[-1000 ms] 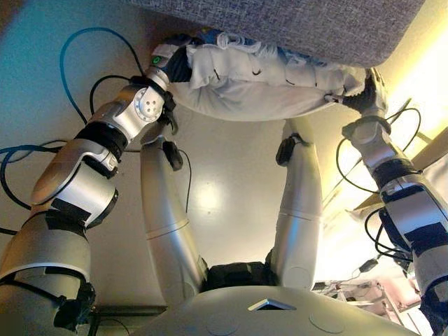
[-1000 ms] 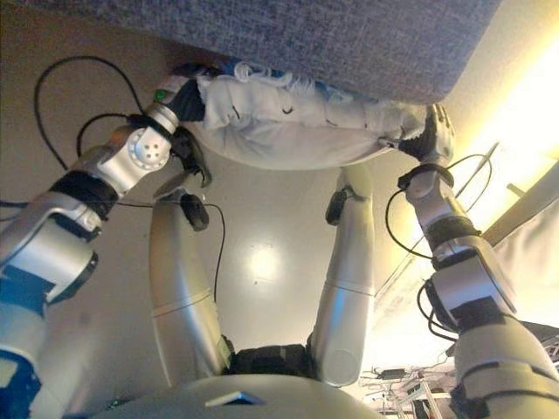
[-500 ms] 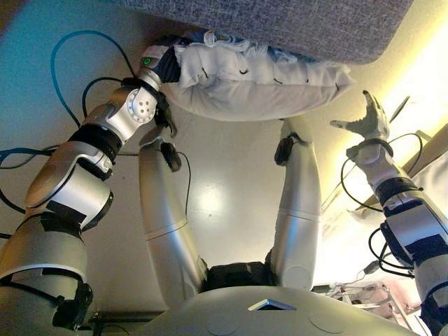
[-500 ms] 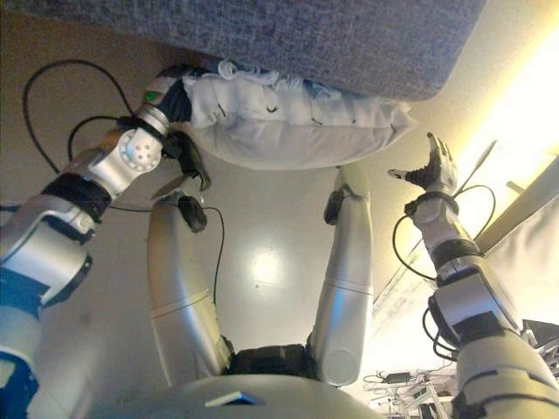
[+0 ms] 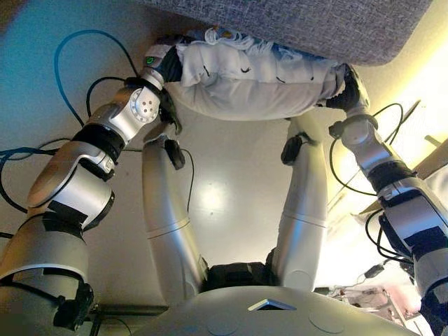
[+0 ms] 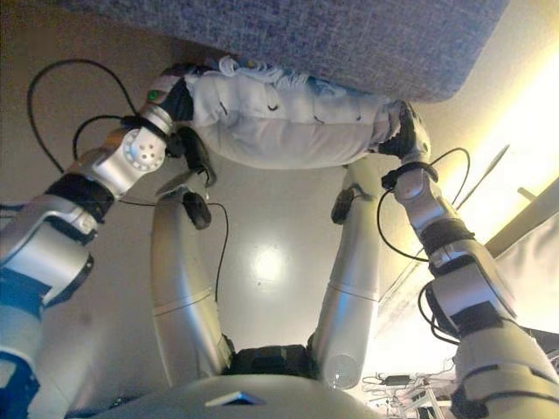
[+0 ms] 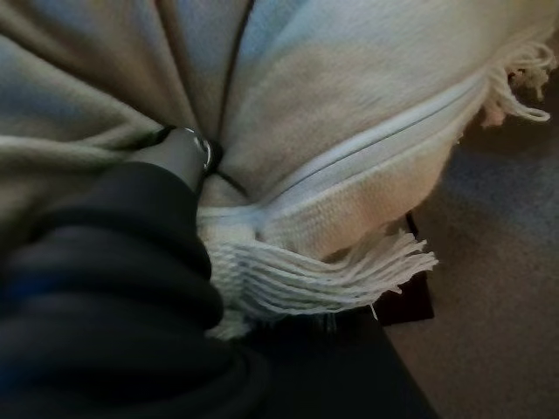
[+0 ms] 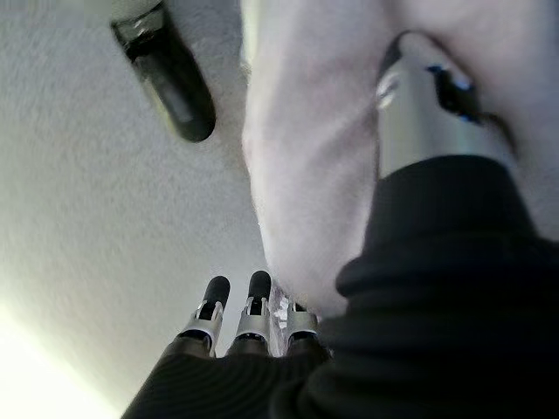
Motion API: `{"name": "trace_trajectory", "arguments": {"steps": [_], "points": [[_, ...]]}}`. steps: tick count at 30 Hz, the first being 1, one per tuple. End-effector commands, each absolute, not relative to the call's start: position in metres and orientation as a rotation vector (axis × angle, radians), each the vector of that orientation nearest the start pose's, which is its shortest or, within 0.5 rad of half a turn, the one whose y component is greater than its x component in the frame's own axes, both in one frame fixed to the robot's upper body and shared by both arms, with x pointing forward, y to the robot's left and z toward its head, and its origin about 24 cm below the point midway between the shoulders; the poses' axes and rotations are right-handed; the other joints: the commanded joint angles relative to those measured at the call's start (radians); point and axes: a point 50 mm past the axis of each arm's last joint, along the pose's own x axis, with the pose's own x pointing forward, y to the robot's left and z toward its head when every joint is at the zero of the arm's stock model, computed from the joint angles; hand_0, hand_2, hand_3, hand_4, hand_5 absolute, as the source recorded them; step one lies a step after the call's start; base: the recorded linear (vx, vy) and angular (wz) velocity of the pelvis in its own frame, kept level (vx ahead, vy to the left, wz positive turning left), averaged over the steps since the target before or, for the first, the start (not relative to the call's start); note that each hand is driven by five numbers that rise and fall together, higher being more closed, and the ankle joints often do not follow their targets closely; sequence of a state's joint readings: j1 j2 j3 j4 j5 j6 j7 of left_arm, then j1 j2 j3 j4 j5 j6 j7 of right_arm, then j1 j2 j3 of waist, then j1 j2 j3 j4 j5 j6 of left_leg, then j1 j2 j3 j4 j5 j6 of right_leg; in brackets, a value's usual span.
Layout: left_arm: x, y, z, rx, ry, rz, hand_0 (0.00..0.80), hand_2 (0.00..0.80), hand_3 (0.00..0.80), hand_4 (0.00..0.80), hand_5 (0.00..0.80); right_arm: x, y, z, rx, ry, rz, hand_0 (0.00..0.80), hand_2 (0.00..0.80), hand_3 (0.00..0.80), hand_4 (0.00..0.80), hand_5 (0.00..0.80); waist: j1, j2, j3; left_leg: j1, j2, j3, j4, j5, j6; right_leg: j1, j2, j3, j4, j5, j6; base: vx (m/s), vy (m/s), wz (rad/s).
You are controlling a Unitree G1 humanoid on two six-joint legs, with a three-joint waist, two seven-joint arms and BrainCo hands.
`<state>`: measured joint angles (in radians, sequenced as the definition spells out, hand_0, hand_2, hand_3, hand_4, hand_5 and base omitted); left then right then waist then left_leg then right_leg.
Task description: Pick up the cushion and take it to the sofa
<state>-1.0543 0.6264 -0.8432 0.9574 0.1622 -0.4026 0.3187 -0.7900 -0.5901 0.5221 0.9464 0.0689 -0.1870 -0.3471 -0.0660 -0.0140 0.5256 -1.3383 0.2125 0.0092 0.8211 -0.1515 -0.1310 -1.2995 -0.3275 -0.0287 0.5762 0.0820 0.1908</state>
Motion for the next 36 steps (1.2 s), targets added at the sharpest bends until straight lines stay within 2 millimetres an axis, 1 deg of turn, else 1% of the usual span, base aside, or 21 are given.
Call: {"name": "trace_trajectory", "arguments": {"steps": [1, 4, 10, 14, 15, 16, 17, 18, 20, 21, 25, 29, 36], "points": [[0.390, 0.163, 0.170, 1.091, -0.521, -0.170, 0.800, 0.800, 0.800, 0.800, 0.800, 0.377, -0.239, 0.116, -0.697, -0.063, -0.149, 0.000, 0.000, 0.000, 0.000, 0.000, 0.003, 0.065, -0.006, 0.000, 0.008, -0.014, -0.050, 0.015, -0.010, -0.022, -0.032, 0.023, 0.094, -0.021, 0.035, 0.000, 0.000, 0.00], [0.389, 0.161, 0.168, 1.090, -0.525, -0.175, 0.800, 0.800, 0.800, 0.800, 0.800, 0.379, -0.235, 0.114, -0.691, -0.034, -0.119, 0.000, 0.000, 0.000, 0.000, 0.000, 0.007, 0.068, -0.006, -0.008, 0.008, -0.017, -0.038, 0.017, -0.010, -0.035, -0.033, 0.028, 0.114, -0.023, 0.035, -0.002, 0.002, 0.01], [0.389, 0.156, 0.168, 1.086, -0.538, -0.183, 0.800, 0.800, 0.800, 0.800, 0.800, 0.384, -0.228, 0.113, -0.884, 0.004, -0.070, 0.000, 0.000, 0.000, 0.000, 0.000, 0.017, 0.075, -0.006, -0.017, 0.006, -0.024, -0.030, 0.023, -0.015, -0.047, -0.035, 0.035, 0.137, -0.032, 0.036, -0.002, -0.002, 0.01], [0.389, 0.153, 0.169, 1.080, -0.550, -0.188, 0.800, 0.800, 0.800, 0.800, 0.800, 0.388, -0.223, 0.112, -0.974, 0.050, -0.019, 0.000, 0.000, 0.000, 0.000, 0.000, 0.023, 0.081, -0.006, -0.021, 0.002, -0.026, -0.031, 0.031, -0.017, -0.054, -0.035, 0.041, 0.144, -0.033, 0.037, -0.003, -0.002, 0.01], [0.389, 0.152, 0.171, 1.080, -0.557, -0.189, 0.800, 0.800, 0.800, 0.800, 0.800, 0.390, -0.223, 0.114, -0.990, 0.049, -0.013, 0.000, 0.000, 0.000, 0.000, 0.000, 0.024, 0.083, -0.006, -0.024, 0.000, -0.027, -0.035, 0.037, -0.017, -0.059, -0.036, 0.043, 0.143, -0.031, 0.038, -0.023, 0.001, 0.04], [0.389, 0.150, 0.171, 1.080, -0.561, -0.192, 0.800, 0.800, 0.800, 0.800, 0.800, 0.391, -0.221, 0.116, -1.004, 0.043, -0.009, 0.207, 0.207, 0.207, 0.207, 0.207, 0.025, 0.086, -0.006, -0.026, -0.001, -0.028, -0.036, 0.039, -0.018, -0.062, -0.035, 0.045, 0.144, -0.030, 0.038, -0.027, 0.005, 0.05], [0.389, 0.149, 0.172, 1.078, -0.567, -0.193, 0.800, 0.800, 0.800, 0.800, 0.800, 0.393, -0.219, 0.119, -1.008, 0.032, -0.008, 0.580, 0.580, 0.580, 0.580, 0.580, 0.026, 0.090, -0.006, -0.027, -0.002, -0.028, -0.038, 0.042, -0.019, -0.064, -0.035, 0.047, 0.142, -0.028, 0.038, -0.026, 0.009, 0.04], [0.389, 0.147, 0.174, 1.073, -0.572, -0.193, 0.800, 0.800, 0.800, 0.800, 0.800, 0.395, -0.216, 0.123, -0.996, 0.013, -0.006, 0.800, 0.800, 0.800, 0.800, 0.800, 0.027, 0.094, -0.006, -0.028, -0.004, -0.028, -0.039, 0.044, -0.020, -0.067, -0.035, 0.050, 0.141, -0.026, 0.038, -0.028, 0.011, 0.04], [0.390, 0.144, 0.176, 1.068, -0.580, -0.193, 0.800, 0.800, 0.800, 0.800, 0.800, 0.398, -0.210, 0.131, -0.964, -0.020, -0.010, 0.800, 0.800, 0.800, 0.800, 0.800, 0.028, 0.100, -0.006, -0.027, -0.006, -0.026, -0.043, 0.046, -0.021, -0.069, -0.035, 0.053, 0.138, -0.026, 0.039, -0.073, 0.020, 0.08], [0.392, 0.142, 0.183, 1.067, -0.595, -0.185, 0.800, 0.800, 0.800, 0.800, 0.800, 0.402, -0.206, 0.142, -0.932, -0.058, -0.014, 0.800, 0.800, 0.800, 0.800, 0.800, 0.024, 0.103, -0.006, -0.052, -0.014, -0.020, -0.059, 0.082, -0.013, -0.092, -0.039, 0.053, 0.117, 0.008, 0.030, -0.113, 0.034, 0.09], [0.392, 0.139, 0.185, 1.051, -0.599, -0.180, 0.800, 0.800, 0.800, 0.800, 0.800, 0.405, -0.196, 0.155, -0.879, -0.113, -0.011, 0.800, 0.800, 0.800, 0.800, 0.800, 0.023, 0.107, -0.006, -0.049, -0.016, -0.017, -0.066, 0.089, -0.016, -0.090, -0.038, 0.055, 0.108, 0.014, 0.031, -0.036, 0.019, 0.04], [0.390, 0.140, 0.184, 1.037, -0.604, -0.177, 0.800, 0.800, 0.800, 0.800, 0.800, 0.404, -0.194, 0.159, -0.842, -0.127, -0.008, 0.800, 0.800, 0.800, 0.800, 0.800, 0.022, 0.107, -0.006, -0.044, -0.013, -0.014, -0.073, 0.095, -0.019, -0.085, -0.039, 0.054, 0.100, 0.021, 0.031, 0.000, 0.000, 0.00], [0.387, 0.140, 0.184, 1.006, -0.619, -0.153, 0.800, 0.800, 0.800, 0.800, 0.800, 0.399, -0.198, 0.153, -0.724, -0.121, -0.008, 0.800, 0.800, 0.800, 0.800, 0.800, 0.018, 0.096, -0.006, -0.045, -0.006, -0.022, -0.067, 0.097, -0.022, -0.088, -0.037, 0.058, 0.113, 0.021, 0.030, 0.000, 0.000, 0.00]]}}
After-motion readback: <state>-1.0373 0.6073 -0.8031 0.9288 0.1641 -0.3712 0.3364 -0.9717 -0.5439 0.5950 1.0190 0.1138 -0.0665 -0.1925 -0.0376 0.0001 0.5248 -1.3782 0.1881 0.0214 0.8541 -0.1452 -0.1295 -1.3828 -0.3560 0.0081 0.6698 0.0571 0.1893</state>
